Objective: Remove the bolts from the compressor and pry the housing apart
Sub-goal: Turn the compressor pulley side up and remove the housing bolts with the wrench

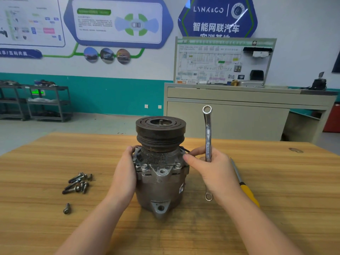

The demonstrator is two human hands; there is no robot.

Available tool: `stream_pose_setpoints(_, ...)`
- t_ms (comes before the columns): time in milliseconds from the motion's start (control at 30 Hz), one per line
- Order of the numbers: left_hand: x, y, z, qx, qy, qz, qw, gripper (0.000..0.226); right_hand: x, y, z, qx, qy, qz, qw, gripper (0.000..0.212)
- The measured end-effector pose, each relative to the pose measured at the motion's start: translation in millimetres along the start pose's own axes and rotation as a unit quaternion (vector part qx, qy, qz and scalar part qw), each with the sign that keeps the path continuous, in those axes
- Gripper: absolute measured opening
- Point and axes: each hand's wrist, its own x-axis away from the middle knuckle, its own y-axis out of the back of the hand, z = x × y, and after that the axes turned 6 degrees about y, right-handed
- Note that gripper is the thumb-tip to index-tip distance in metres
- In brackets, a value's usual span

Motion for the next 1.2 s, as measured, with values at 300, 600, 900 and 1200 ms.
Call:
stream_pose_setpoints(300, -1.4, -0.2, 1.4, -0.009, -0.004, -0.008, 1.000, 0.062, 4.3, -2.7, 3.7, 0.014, 0.011, 0.009, 1.000, 0.016)
stream_pose_setpoints(600, -0.6, -0.1, 0.4, -0.015, -0.001, -0.011, 1.000, 0.062, 4.3, -1.8, 5.6, -0.014, 0.025, 0.023, 0.999, 0.006)
stream_pose_setpoints(900, 2.0, -1.8, -2.8, 0.007, 0.008, -0.005, 1.000, 0.067, 0.4, 0.2, 0.9, -0.010, 0.014, 0.006, 1.000, 0.010)
stream_pose_setpoints(1200, 2.6, -1.2, -2.8, -0.009, 0.008, -0.012, 1.000, 0.066, 3.7, -2.3, 3.2, -0.001, 0.024, 0.029, 0.999, 0.007)
